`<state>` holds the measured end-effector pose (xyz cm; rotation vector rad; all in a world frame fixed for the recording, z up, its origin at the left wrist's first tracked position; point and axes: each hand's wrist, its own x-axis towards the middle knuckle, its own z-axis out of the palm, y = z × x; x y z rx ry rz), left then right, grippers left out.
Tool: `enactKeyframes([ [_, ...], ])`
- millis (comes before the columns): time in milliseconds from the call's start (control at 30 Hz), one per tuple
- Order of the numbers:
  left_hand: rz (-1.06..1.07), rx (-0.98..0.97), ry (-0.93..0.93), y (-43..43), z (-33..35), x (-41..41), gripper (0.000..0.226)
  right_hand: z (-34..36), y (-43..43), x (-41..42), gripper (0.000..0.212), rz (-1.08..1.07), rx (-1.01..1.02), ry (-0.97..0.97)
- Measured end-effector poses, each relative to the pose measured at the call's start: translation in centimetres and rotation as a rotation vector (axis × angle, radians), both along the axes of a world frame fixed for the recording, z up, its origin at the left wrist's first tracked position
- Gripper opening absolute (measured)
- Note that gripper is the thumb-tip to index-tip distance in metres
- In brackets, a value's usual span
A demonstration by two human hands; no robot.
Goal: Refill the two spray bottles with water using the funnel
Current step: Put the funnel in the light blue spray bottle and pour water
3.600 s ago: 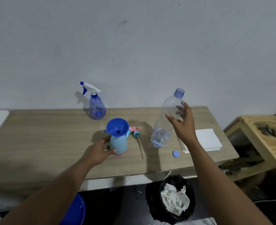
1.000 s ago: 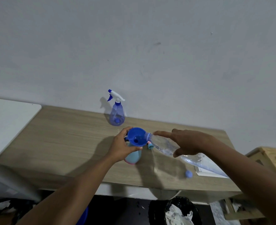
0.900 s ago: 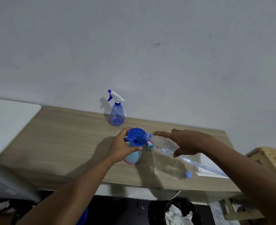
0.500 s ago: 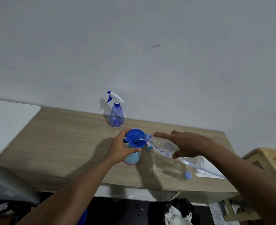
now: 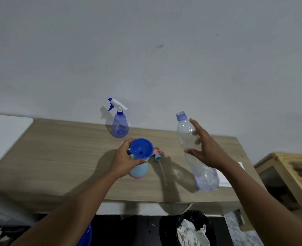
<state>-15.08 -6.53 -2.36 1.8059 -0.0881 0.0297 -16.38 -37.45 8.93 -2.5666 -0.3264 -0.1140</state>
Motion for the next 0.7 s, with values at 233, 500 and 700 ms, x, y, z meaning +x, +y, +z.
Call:
enactKeyframes([
  [233,0.006,0.012,0.012,0.2,-0.3,0.0,0.084,-2.8,-1.8,-0.5,0.122,-0.266,0.298,-0.129],
  [500,-0.003,0.0,0.006,0.1,-0.1,0.1,0.082,-4.5,-0.6,-0.8,0.129,-0.374,0.501,-0.137],
  [700,-0.011,0.005,0.011,0.1,-0.3,0.3,0.084,-4.8,-0.6,-0.7,0.127,-0.4,0.543,-0.139],
])
